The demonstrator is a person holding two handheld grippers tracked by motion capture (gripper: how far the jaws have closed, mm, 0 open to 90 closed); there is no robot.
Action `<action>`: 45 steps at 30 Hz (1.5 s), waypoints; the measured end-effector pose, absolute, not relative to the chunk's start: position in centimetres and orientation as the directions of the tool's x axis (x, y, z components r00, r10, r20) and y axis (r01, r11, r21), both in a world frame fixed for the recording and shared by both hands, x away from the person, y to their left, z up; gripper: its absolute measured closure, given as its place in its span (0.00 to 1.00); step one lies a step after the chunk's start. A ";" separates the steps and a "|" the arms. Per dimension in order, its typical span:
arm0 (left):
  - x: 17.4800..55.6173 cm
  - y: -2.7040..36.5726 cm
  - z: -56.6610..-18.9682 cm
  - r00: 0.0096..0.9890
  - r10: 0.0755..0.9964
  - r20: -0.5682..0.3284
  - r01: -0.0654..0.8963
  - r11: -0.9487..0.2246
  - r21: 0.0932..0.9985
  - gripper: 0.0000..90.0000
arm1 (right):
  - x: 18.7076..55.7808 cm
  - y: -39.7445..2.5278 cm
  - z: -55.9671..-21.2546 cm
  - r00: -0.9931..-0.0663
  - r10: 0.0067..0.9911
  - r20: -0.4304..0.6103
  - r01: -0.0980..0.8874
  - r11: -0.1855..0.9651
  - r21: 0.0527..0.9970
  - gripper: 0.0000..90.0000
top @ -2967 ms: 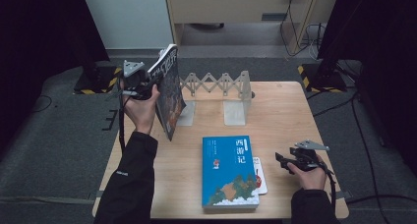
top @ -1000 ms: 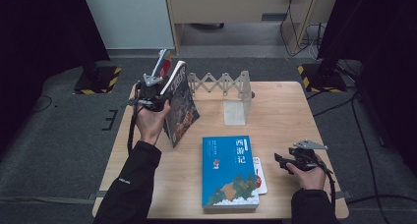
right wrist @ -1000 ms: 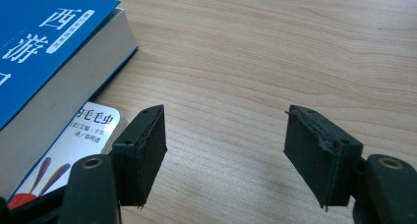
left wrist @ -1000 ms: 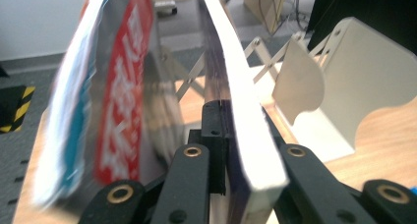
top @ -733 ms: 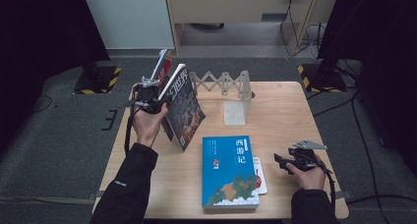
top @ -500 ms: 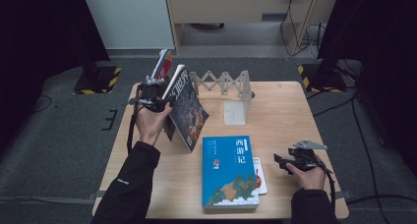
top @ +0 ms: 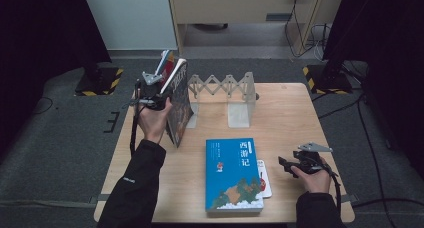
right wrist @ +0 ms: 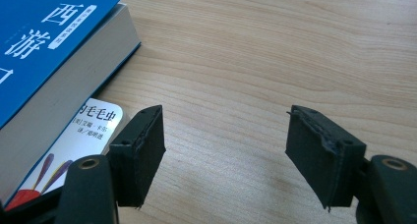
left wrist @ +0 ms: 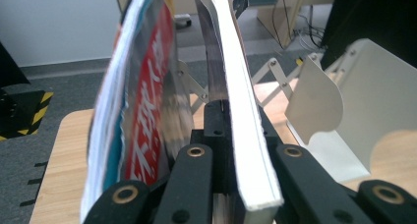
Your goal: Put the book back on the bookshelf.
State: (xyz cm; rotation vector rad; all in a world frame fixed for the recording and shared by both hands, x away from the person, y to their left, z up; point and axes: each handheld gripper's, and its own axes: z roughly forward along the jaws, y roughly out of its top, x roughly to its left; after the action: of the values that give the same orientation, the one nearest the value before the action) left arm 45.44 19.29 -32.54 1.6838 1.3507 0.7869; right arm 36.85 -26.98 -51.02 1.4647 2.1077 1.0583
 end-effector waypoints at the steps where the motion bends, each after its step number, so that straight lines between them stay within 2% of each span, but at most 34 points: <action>1: 45.6 19.2 -32.6 0.221 0.975 -0.021 0.456 -0.084 0.886 0.91 | 36.9 -27.0 -51.0 -0.396 0.911 0.117 0.638 0.181 0.748 0.34; 7: 46.1 18.6 -32.6 0.179 0.984 -0.006 0.428 -0.072 0.901 0.91 | 36.9 -27.0 -51.0 -0.395 0.911 0.119 0.638 0.179 0.749 0.34; 12: 45.7 19.0 -32.5 0.184 0.983 -0.015 0.448 -0.070 0.891 0.91 | 36.9 -27.1 -51.0 -0.397 0.911 0.116 0.635 0.181 0.751 0.34; 19: 44.7 18.2 -31.2 0.198 0.980 0.018 0.399 -0.098 0.912 0.91 | 36.9 -27.0 -51.0 -0.395 0.911 0.115 0.637 0.182 0.750 0.34; 24: 45.6 17.4 -31.0 0.210 0.978 -0.006 0.399 -0.080 0.914 0.91 | 36.8 -27.0 -51.0 -0.394 0.912 0.118 0.636 0.178 0.751 0.34; 34: 48.4 16.6 -32.7 0.164 0.986 -0.024 0.394 -0.044 0.918 0.91 | 36.9 -27.0 -51.0 -0.392 0.912 0.123 0.638 0.174 0.751 0.34; 45: 48.4 17.4 -33.6 0.123 0.992 0.010 0.382 -0.057 0.922 0.90 | 36.9 -27.0 -51.0 -0.398 0.910 0.121 0.636 0.178 0.751 0.35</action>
State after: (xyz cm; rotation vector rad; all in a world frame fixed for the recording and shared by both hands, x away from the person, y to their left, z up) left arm 48.39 17.41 -33.64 1.5743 1.3814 0.9308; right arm 36.93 -26.96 -51.03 1.4632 2.1065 1.0656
